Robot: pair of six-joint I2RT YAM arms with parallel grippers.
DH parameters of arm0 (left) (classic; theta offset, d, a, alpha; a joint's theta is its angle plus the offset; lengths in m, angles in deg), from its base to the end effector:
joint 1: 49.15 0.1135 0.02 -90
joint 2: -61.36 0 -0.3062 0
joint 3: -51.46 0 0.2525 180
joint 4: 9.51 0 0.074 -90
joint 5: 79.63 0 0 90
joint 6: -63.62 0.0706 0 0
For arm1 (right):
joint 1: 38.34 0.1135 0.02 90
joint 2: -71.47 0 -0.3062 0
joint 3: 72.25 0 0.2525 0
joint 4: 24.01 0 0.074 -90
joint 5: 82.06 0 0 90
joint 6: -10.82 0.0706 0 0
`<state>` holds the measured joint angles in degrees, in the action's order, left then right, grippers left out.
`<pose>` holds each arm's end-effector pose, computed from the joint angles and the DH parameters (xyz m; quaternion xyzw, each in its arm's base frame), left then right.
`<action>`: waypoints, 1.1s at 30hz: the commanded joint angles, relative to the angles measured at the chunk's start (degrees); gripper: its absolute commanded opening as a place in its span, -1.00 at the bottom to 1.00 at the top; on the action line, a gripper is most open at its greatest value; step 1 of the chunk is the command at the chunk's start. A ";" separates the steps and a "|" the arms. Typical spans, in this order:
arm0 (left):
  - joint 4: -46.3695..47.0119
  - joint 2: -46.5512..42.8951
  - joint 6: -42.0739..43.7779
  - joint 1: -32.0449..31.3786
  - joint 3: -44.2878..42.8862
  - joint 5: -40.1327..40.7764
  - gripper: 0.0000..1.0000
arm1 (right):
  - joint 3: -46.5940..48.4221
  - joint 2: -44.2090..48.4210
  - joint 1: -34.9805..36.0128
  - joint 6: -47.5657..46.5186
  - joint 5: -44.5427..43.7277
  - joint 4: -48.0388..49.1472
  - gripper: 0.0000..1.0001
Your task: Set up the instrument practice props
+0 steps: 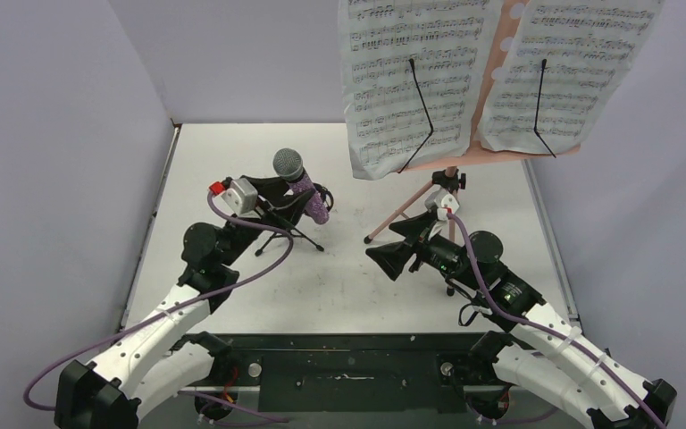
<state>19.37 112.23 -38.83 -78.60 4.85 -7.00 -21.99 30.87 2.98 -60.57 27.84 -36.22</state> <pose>0.1700 -0.1202 0.3912 0.2046 0.5093 -0.3736 0.7478 0.1168 0.1347 0.3489 -0.2572 0.6743 0.4482 0.5274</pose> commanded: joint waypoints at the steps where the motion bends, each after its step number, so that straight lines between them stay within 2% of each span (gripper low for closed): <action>1: -2.48 1.64 9.42 0.18 -8.28 3.11 -1.00 | -0.04 0.23 -0.06 -0.73 -0.59 2.03 0.80; 8: -9.90 7.53 12.92 0.10 -16.87 4.69 -1.00 | -0.12 0.35 -0.07 -1.01 -0.65 1.61 0.79; 17: -25.60 14.54 17.51 -1.33 -28.86 13.06 -1.00 | 0.11 1.84 0.03 -1.91 -1.71 -0.65 0.80; 22: -29.64 16.98 18.60 -2.23 -33.02 15.34 -1.00 | 0.05 2.36 -0.02 -2.00 -1.97 -1.10 0.79; 27: -36.09 19.99 24.18 -4.73 -37.35 17.80 -1.00 | -0.15 2.59 -0.01 -2.09 -1.71 -1.10 0.80; 33: -38.33 21.99 30.15 -6.58 -37.91 15.87 -1.00 | -0.67 3.36 -0.05 -2.18 -1.71 -1.35 0.80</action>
<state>-18.83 133.58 -13.74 -84.39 -29.61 9.40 -21.99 32.91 2.98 -62.08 26.75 -39.06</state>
